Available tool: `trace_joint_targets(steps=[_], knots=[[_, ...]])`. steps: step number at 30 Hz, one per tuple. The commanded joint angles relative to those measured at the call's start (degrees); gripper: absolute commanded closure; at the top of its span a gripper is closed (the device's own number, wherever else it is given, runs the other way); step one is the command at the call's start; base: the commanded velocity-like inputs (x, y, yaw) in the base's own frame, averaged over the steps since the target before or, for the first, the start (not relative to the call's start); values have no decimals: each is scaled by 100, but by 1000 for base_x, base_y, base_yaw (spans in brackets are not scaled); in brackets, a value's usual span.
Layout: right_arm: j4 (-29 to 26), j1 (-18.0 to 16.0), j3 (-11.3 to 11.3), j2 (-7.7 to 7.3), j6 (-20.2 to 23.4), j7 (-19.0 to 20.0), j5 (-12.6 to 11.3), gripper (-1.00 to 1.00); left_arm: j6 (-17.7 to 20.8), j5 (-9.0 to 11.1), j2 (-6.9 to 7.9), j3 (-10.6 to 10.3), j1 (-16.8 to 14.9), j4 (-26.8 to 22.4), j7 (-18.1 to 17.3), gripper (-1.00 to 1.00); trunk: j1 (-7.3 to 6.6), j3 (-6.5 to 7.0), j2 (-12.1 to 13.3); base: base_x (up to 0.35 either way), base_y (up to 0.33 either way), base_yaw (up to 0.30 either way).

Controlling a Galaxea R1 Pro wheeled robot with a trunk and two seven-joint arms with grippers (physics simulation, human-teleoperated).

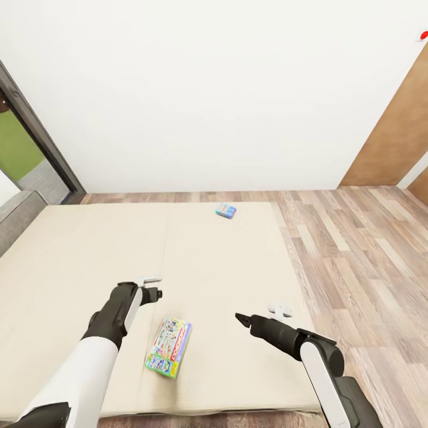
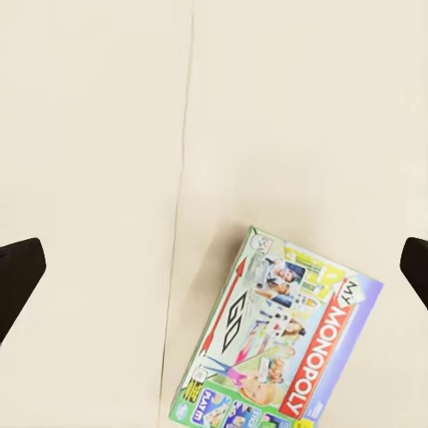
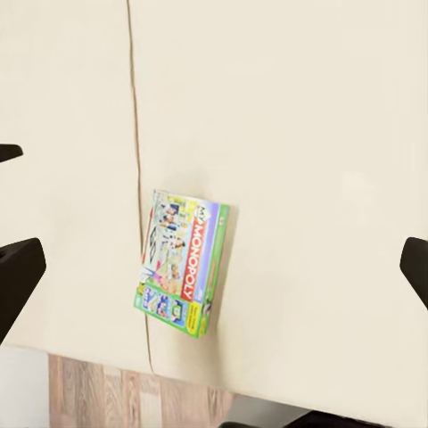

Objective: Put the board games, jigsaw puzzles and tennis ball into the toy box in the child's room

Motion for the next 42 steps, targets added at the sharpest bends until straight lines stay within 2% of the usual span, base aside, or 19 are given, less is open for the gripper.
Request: trace_joint_targets(steps=[1,6,12,18,27,42], knots=[[-5,-4,-5,2,28,13,12,-100,-29,-38,-12,22,-4,3,-9,-100,3,-19,-11,0,0,0],[2,-2,-5,2,24,13,18,-100,-390,-34,-54,34,-4,193,-5,-100,3,-66,-11,0,0,0],[12,-2,-3,7,20,-1,30,-100,-1468,-38,-243,37,-4,1193,4,-100,3,-122,-11,0,0,0],[12,-2,-5,4,19,-4,38,-100,-1886,-44,-276,37,-5,1448,5,-100,3,-178,-11,0,0,0],[12,-3,-1,2,15,-6,45,-100,-1987,-45,-278,37,-4,1479,5,-100,3,-245,-11,0,0,0],[12,-5,4,2,15,22,59,-100,-1997,-27,-281,37,-4,1480,5,-100,3,-251,-11,0,0,0]])
